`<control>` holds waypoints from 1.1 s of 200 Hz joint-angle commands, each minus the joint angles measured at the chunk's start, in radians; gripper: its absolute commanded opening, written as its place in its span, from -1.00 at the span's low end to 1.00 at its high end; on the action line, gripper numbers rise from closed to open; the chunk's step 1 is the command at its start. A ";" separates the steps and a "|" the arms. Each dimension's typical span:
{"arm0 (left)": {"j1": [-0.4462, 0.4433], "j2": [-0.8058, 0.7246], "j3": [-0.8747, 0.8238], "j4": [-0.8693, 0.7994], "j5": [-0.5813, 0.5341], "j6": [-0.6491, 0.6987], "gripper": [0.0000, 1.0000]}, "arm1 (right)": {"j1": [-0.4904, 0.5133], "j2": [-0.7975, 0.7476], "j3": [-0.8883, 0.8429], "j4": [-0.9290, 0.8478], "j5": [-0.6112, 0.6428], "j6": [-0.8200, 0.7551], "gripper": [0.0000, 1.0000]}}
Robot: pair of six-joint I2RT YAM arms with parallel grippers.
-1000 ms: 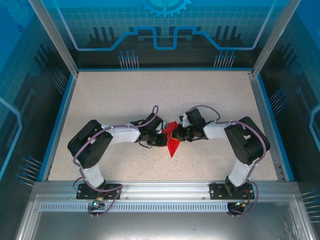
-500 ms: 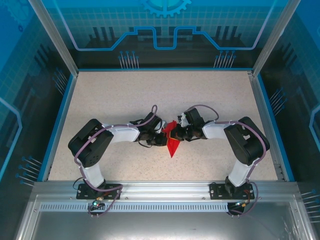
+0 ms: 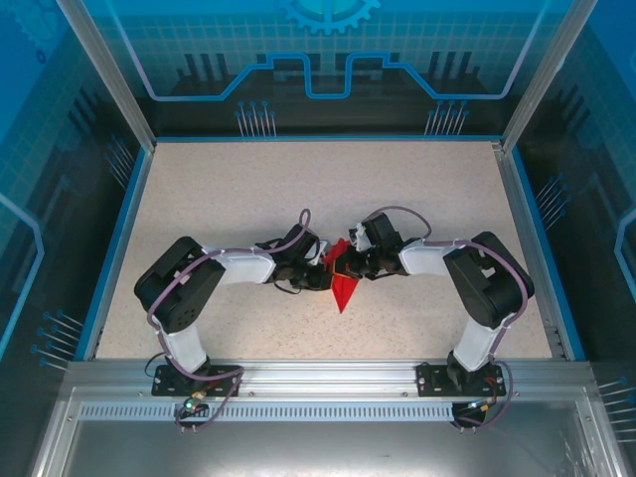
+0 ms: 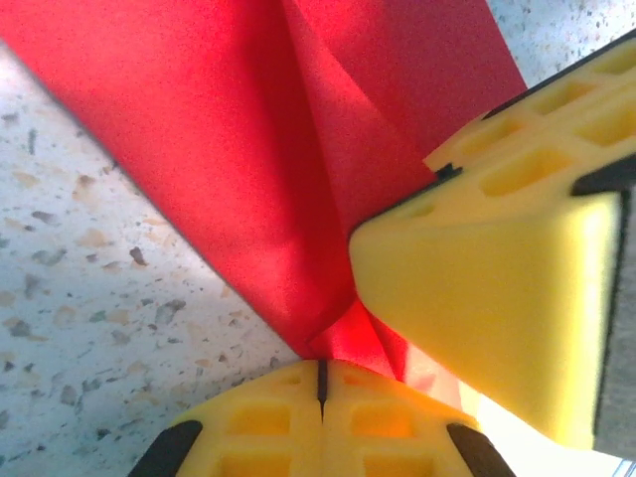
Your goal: Fold a paper plane with a square sheet of paper (pick it up from the middle)
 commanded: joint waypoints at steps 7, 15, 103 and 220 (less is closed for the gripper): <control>-0.003 0.042 -0.049 0.060 -0.035 -0.018 -1.00 | 0.015 0.029 0.020 -0.014 -0.003 0.000 -0.93; -0.001 0.038 -0.054 0.067 -0.030 -0.022 -1.00 | 0.015 0.032 0.020 -0.012 -0.005 -0.001 -0.93; 0.016 0.005 -0.086 0.107 0.005 -0.026 -1.00 | 0.022 0.080 0.030 0.013 -0.013 0.009 -0.93; 0.032 -0.044 -0.118 0.131 0.012 -0.051 -1.00 | 0.020 0.094 0.020 -0.003 0.011 -0.012 -0.93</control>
